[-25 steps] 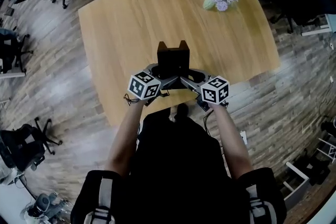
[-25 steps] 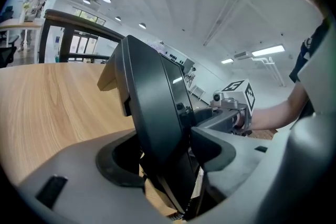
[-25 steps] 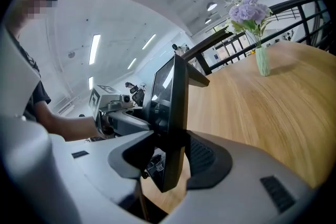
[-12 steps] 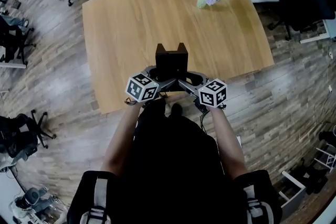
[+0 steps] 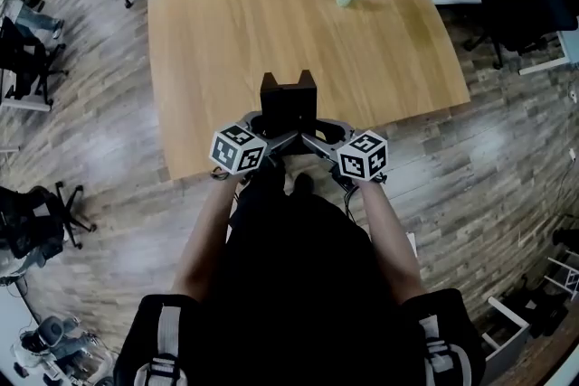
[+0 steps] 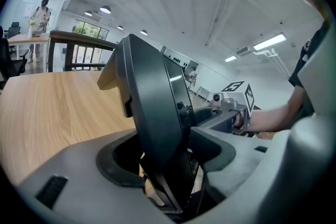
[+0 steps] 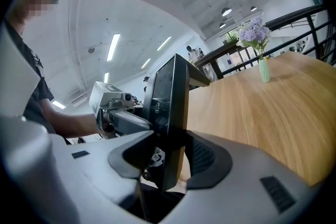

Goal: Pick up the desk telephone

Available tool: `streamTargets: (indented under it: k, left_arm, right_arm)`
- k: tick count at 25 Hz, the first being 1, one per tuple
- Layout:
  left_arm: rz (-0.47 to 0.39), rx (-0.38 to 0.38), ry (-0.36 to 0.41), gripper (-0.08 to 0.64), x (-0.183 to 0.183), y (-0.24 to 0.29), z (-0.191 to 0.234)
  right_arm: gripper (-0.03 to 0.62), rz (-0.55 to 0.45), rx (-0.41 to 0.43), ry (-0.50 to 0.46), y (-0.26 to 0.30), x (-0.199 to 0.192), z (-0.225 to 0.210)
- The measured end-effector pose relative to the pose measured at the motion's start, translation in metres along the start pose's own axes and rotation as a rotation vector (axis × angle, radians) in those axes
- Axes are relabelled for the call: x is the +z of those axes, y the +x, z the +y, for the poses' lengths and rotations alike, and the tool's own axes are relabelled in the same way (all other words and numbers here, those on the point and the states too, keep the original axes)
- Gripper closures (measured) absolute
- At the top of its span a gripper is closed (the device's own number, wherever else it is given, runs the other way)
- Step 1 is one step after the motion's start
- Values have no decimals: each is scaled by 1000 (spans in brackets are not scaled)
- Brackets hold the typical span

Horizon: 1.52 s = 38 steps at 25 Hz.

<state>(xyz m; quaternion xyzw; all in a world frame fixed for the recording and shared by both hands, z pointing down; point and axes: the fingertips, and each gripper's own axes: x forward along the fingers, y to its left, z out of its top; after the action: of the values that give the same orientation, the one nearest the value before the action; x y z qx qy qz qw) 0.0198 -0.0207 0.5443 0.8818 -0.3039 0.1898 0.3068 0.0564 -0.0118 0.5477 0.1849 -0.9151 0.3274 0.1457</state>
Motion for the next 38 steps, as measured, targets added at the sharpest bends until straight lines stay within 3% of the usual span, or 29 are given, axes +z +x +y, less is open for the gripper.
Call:
streamTargets:
  k: [16, 38]
  left_arm:
    - [-38, 3, 27, 268, -6, 0, -45]
    - [-5, -30, 73, 268, 1, 15, -63]
  right_arm:
    - [396, -10, -11, -51, -39, -15, 19]
    - [397, -40, -42, -45, -61, -16, 13]
